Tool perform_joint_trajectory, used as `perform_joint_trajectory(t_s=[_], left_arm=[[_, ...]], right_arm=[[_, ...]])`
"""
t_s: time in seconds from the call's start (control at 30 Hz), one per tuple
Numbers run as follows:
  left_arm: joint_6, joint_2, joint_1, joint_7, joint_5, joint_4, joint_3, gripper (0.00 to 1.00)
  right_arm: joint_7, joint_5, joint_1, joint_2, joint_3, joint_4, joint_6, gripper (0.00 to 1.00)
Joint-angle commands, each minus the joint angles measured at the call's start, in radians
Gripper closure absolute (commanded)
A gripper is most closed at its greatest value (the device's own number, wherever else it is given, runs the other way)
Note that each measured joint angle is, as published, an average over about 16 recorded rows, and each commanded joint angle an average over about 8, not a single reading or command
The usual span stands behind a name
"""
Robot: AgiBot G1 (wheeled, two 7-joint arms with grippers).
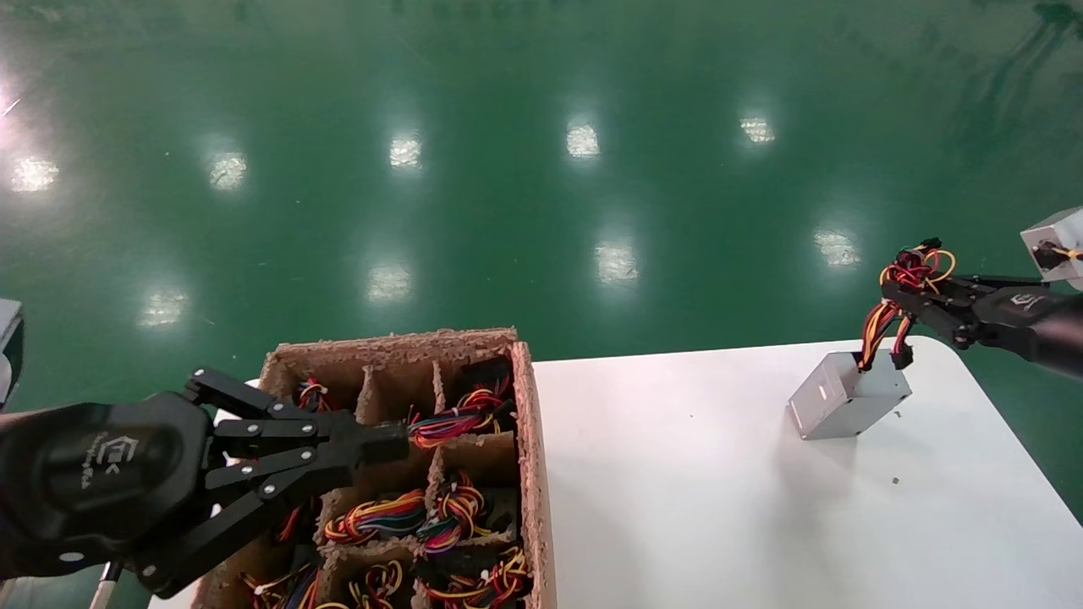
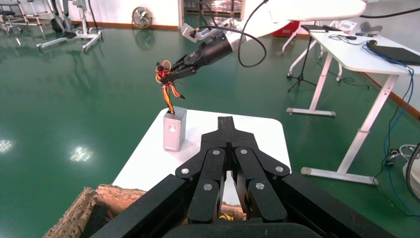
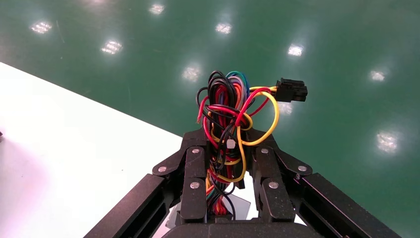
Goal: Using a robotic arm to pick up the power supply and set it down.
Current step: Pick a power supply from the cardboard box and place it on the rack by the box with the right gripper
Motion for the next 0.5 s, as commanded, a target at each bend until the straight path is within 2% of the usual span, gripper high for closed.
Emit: perform_joint_trajectory(t_s=[0.03, 0.23, 0.27, 0.5], left_arm=[[0.000, 0.000, 0.000, 0.000, 0.000, 0.000, 0.000, 1.00], [0.000, 0.000, 0.000, 0.000, 0.000, 0.000, 0.000, 1.00], [0.000, 0.000, 0.000, 0.000, 0.000, 0.000, 0.000, 1.00], [0.000, 0.000, 0.000, 0.000, 0.000, 0.000, 0.000, 1.00]], right_arm=[[0.000, -0.004, 0.002, -0.005, -0.003, -0.013, -0.007, 1.00], [-0.002, -0.011, 0.006, -0.021, -0.008, -0.046, -0.008, 0.98], [0.000, -0.012, 0.006, -0.023, -0.009, -0.051, -0.010, 0.90], [0.014, -0.027, 0.008, -0.031, -0.020, -0.075, -0.042, 0.05]])
